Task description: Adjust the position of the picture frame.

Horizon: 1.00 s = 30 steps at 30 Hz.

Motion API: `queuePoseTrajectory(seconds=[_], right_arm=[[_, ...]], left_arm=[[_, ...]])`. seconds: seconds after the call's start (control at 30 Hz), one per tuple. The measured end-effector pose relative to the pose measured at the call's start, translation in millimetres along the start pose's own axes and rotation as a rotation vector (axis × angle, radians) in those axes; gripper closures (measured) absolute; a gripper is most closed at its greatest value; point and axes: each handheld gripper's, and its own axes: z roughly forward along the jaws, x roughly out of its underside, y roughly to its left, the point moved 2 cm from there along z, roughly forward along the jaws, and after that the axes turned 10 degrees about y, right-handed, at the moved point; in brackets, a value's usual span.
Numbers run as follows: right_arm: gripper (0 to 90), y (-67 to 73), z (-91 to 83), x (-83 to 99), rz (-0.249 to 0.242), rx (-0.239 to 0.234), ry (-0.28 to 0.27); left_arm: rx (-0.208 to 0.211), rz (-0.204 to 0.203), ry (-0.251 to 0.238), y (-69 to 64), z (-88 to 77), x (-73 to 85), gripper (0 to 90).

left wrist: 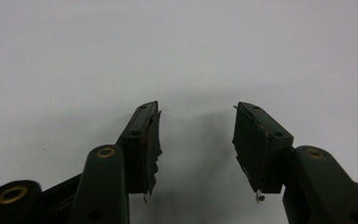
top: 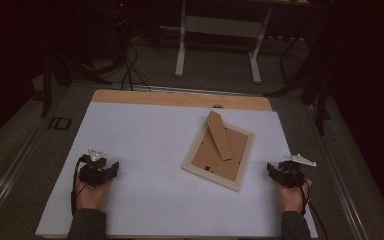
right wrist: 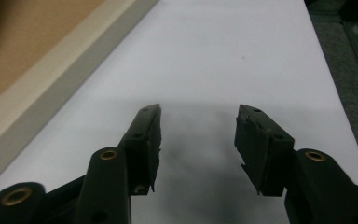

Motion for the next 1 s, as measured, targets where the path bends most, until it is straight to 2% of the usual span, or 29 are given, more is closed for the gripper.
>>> queuePoseTrajectory(seconds=[0.07, 0.13, 0.23, 0.33, 0.4, 0.5, 0.57, 0.67, 0.73, 0.93, 1.0], right_arm=[[51.3, 2.7, 1.0, -1.0, -0.021, -0.014, 0.0], [51.3, 3.9, 1.2, -1.1, -0.028, -0.015, -0.001], [51.8, 9.2, -1.2, -2.1, -0.065, -0.03, -0.006], [52.1, 11.1, -4.0, -2.9, -0.086, -0.03, -0.016], [52.1, 10.1, -4.4, -3.2, -0.081, -0.033, -0.019], [53.1, 8.3, -4.1, -3.0, -0.073, -0.041, -0.019], [53.8, 8.1, -4.6, -2.9, -0.071, -0.044, -0.021], [54.5, 10.0, -4.8, -2.5, -0.075, -0.051, -0.025], [55.1, 13.0, -4.5, -1.7, -0.083, -0.051, -0.022], [56.7, 20.8, -4.3, -3.2, -0.106, -0.056, -0.023], [58.0, 22.3, -4.2, -4.3, -0.111, -0.057, -0.022]], left_arm=[[0.013, -0.002, -0.022, 1.6, -6.0, 0.5, 51.9], [0.027, -0.002, -0.029, 2.7, -8.9, 0.3, 51.9], [0.043, 0.004, -0.034, 3.1, -10.3, 0.3, 50.0], [0.049, 0.028, -0.037, 0.9, -10.1, -0.2, 51.1], [0.052, 0.052, -0.046, -1.8, -10.8, -0.8, 52.2], [0.047, 0.095, -0.051, -6.5, -12.2, -0.8, 58.9], [0.048, 0.109, -0.052, -8.4, -12.8, -0.8, 60.3], [0.06, 0.107, -0.052, -9.0, -13.1, -1.3, 60.6], [0.053, 0.106, -0.05, -8.4, -13.2, -1.5, 60.3], [0.061, 0.071, -0.062, -4.5, -14.9, -0.7, 58.8], [0.049, 0.06, -0.07, -3.5, -16.2, 0.2, 58.9]])
